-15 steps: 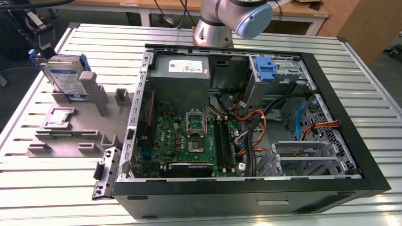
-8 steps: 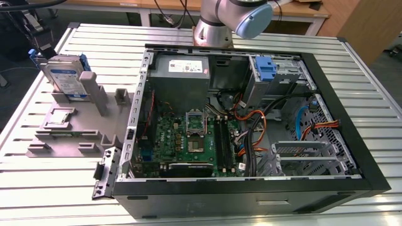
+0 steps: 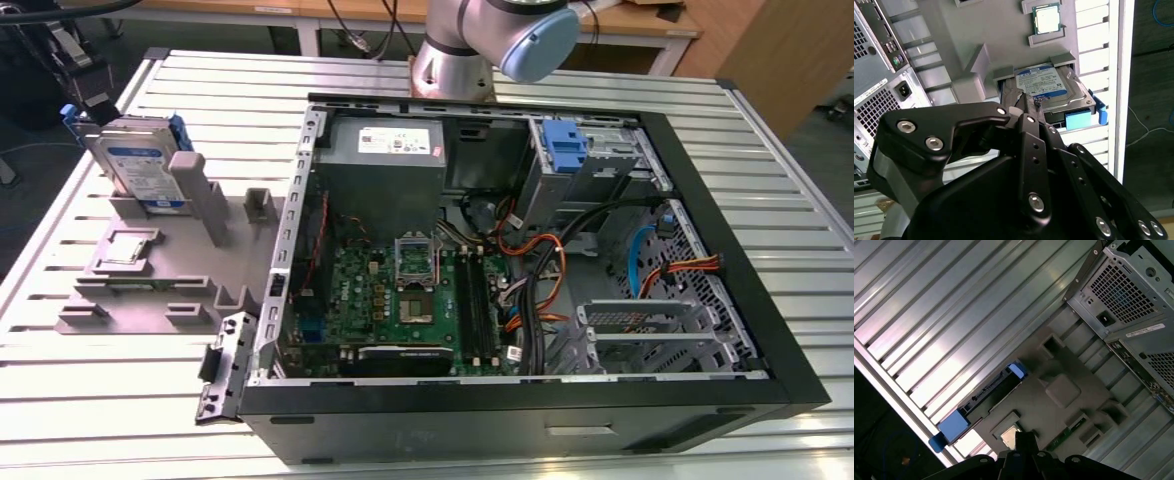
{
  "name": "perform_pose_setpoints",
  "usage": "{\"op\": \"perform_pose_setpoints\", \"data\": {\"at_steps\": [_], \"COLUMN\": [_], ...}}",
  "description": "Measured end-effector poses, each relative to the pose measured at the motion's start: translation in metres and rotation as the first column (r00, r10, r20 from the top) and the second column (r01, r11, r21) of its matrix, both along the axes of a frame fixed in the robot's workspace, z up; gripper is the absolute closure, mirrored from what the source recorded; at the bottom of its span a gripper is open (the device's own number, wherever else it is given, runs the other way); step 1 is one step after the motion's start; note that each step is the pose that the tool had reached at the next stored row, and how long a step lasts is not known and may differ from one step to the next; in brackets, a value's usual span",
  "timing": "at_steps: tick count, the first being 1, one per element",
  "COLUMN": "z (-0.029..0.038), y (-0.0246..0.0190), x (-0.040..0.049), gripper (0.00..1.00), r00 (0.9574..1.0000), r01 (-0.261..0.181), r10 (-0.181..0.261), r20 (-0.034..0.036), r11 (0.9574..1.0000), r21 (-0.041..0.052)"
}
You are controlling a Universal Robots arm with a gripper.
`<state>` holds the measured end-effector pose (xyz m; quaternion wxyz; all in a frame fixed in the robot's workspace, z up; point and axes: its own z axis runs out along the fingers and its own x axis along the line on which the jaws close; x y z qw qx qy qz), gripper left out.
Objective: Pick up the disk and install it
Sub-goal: 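Reach for the disk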
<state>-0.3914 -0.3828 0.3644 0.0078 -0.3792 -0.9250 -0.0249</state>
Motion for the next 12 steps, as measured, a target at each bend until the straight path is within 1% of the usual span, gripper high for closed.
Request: {"op": "perform_pose_setpoints", "data": {"at_steps": [7, 9, 12], "z": [0.0000, 0.0000, -0.0002], "y": [0.0000, 0.0000, 0.0000], "x": [0.0000, 0.0000, 0.0000], "gripper": [0.90, 0.90, 0.90], "r00": [1.0000, 0.9995, 0.9965], "r01": [0.006, 0.031, 0.084], "r10": [-0.006, -0.031, -0.084], "r20": [-0.0001, -0.0001, 0.0000], "r11": [1.0000, 0.9995, 0.9965], "r21": [-0.0001, -0.0001, 0.0000]}}
